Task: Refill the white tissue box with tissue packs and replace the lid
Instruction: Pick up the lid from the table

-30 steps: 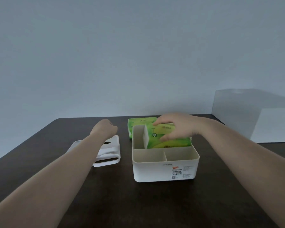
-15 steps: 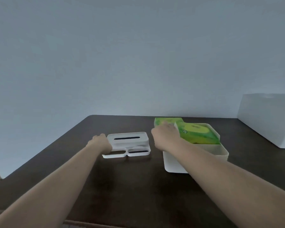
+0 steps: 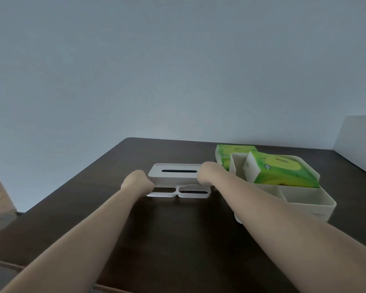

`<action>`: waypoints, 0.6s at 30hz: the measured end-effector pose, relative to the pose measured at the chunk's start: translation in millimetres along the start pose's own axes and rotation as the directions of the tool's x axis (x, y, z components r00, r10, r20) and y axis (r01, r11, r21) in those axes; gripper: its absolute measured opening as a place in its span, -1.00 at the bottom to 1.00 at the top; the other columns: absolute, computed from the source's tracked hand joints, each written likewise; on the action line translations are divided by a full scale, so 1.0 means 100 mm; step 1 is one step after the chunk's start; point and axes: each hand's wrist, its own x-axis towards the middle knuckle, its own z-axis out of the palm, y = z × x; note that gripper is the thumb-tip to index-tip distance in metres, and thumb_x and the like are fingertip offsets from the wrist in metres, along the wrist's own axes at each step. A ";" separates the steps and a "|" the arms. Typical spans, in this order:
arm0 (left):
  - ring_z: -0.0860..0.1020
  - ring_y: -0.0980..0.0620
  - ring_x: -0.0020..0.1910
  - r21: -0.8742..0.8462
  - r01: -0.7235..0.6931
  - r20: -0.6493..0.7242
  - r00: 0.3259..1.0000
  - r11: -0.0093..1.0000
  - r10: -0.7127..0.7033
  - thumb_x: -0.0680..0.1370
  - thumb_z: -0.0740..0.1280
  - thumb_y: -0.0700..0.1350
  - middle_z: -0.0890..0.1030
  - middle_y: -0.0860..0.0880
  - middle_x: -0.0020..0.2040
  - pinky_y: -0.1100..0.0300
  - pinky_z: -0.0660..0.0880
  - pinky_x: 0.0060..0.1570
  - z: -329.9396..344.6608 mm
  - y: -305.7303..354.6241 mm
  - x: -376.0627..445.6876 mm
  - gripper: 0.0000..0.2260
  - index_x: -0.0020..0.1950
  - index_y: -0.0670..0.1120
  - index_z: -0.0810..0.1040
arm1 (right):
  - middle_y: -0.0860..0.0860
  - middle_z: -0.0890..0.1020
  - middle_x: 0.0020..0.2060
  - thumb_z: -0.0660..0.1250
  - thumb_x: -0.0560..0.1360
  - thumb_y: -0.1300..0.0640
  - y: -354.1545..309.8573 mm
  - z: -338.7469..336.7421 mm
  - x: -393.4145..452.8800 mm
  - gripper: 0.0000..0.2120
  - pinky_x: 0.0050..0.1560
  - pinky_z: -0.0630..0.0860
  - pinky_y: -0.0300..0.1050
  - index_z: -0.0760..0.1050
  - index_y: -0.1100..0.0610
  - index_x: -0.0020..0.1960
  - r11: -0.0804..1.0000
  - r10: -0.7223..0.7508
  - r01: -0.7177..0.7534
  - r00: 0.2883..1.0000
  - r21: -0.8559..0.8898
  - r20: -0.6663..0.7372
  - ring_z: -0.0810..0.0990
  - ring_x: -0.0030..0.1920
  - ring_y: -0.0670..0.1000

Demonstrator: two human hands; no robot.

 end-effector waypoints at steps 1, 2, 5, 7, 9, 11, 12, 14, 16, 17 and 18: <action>0.44 -0.07 -0.32 -0.015 -0.007 0.007 1.000 1.000 0.007 0.39 0.17 -0.31 0.47 -0.07 -0.34 0.21 0.33 -0.41 0.01 0.00 0.01 -0.81 -0.16 -0.22 0.57 | 0.17 0.58 -0.05 0.14 0.54 0.28 0.00 0.01 0.02 -0.67 -0.07 0.37 -0.12 0.49 0.34 0.25 0.999 0.014 -0.014 1.000 0.034 0.017 0.51 -0.19 0.13; 0.44 -0.07 -0.33 -0.030 -0.011 0.010 1.000 0.999 0.011 0.38 0.17 -0.31 0.47 -0.08 -0.35 0.21 0.33 -0.41 0.02 0.01 0.01 -0.81 -0.17 -0.21 0.57 | 0.19 0.57 -0.07 0.13 0.55 0.29 0.00 0.00 0.04 -0.67 -0.09 0.38 -0.12 0.48 0.35 0.26 0.998 0.027 -0.028 0.999 0.052 0.026 0.52 -0.20 0.15; 0.42 -0.09 -0.34 -0.059 0.002 -0.005 1.000 0.998 -0.002 0.37 0.17 -0.31 0.46 -0.08 -0.35 0.21 0.33 -0.39 0.03 0.01 -0.01 -0.83 -0.22 -0.17 0.54 | 0.13 0.43 -0.34 0.08 0.56 0.33 -0.01 -0.01 0.03 -0.67 -0.28 0.39 -0.14 0.48 0.37 0.24 0.979 0.103 -0.105 0.994 0.177 0.019 0.39 -0.40 0.06; 0.43 -0.11 -0.33 -0.105 0.023 -0.008 1.000 0.994 -0.024 0.36 0.16 -0.31 0.48 -0.10 -0.33 0.20 0.35 -0.35 0.02 0.00 -0.03 -0.82 -0.23 -0.17 0.55 | 0.12 0.42 -0.34 0.11 0.54 0.33 0.01 -0.02 0.06 -0.69 -0.30 0.38 -0.14 0.49 0.37 0.22 0.961 0.090 -0.079 0.996 0.264 -0.030 0.40 -0.37 0.08; 0.44 -0.13 -0.34 -0.153 0.037 0.006 0.999 0.988 -0.037 0.33 0.15 -0.31 0.49 -0.13 -0.35 0.17 0.38 -0.31 -0.02 0.00 -0.06 -0.82 -0.25 -0.19 0.55 | 0.13 0.42 -0.33 0.15 0.52 0.35 0.03 -0.06 0.03 -0.70 -0.24 0.37 -0.11 0.49 0.36 0.20 0.932 0.115 -0.073 0.988 0.356 -0.100 0.43 -0.31 0.09; 0.46 -0.14 -0.38 -0.217 0.034 0.025 0.999 0.976 -0.029 0.33 0.15 -0.31 0.50 -0.14 -0.37 0.17 0.41 -0.31 -0.08 0.03 -0.09 -0.76 -0.19 -0.26 0.61 | 0.15 0.48 -0.26 0.15 0.51 0.36 0.03 -0.14 -0.02 -0.70 -0.27 0.36 -0.14 0.46 0.35 0.22 0.890 0.140 -0.054 0.978 0.453 -0.157 0.45 -0.27 0.11; 0.47 -0.14 -0.38 -0.249 0.019 0.022 1.000 0.968 -0.014 0.34 0.16 -0.31 0.51 -0.14 -0.38 0.17 0.43 -0.31 -0.12 0.06 -0.11 -0.73 -0.14 -0.28 0.64 | 0.19 0.54 -0.15 0.15 0.51 0.35 0.03 -0.21 -0.06 -0.69 -0.27 0.37 -0.15 0.45 0.34 0.22 0.877 0.135 -0.027 0.972 0.480 -0.192 0.49 -0.20 0.14; 0.49 -0.15 -0.36 -0.296 -0.017 -0.016 1.000 0.955 0.013 0.37 0.18 -0.31 0.54 -0.12 -0.37 0.16 0.45 -0.26 -0.23 0.17 -0.17 -0.73 -0.11 -0.24 0.66 | 0.21 0.59 0.03 0.17 0.51 0.30 0.07 -0.39 -0.16 -0.72 -0.18 0.38 -0.15 0.47 0.32 0.19 0.877 0.115 0.040 0.950 0.479 -0.291 0.57 -0.02 0.20; 0.52 -0.14 -0.32 -0.333 -0.057 -0.060 0.997 0.941 0.039 0.40 0.20 -0.29 0.59 -0.10 -0.34 0.16 0.48 -0.21 -0.34 0.35 -0.27 -0.76 -0.11 -0.10 0.63 | 0.14 0.60 -0.11 0.17 0.52 0.24 0.18 -0.58 -0.27 -0.78 -0.23 0.37 -0.16 0.50 0.29 0.08 0.897 0.097 0.072 0.930 0.436 -0.354 0.58 -0.06 0.19; 0.53 -0.14 -0.31 -0.350 -0.086 -0.078 0.995 0.933 0.062 0.41 0.21 -0.29 0.62 -0.11 -0.30 0.14 0.50 -0.18 -0.38 0.45 -0.33 -0.75 -0.10 -0.03 0.63 | 0.09 0.55 -0.25 0.17 0.52 0.22 0.25 -0.68 -0.35 -0.84 -0.31 0.34 -0.17 0.49 0.27 -0.02 0.905 0.103 0.067 0.923 0.420 -0.371 0.55 -0.17 0.16; 0.54 -0.14 -0.29 -0.367 -0.116 -0.092 0.992 0.923 0.088 0.42 0.21 -0.28 0.66 -0.13 -0.24 0.11 0.53 -0.14 -0.41 0.56 -0.40 -0.73 -0.07 -0.01 0.64 | 0.06 0.47 -0.35 0.17 0.51 0.22 0.33 -0.77 -0.41 -0.87 -0.37 0.30 -0.18 0.45 0.25 -0.14 0.911 0.112 0.063 0.913 0.407 -0.392 0.51 -0.24 0.14</action>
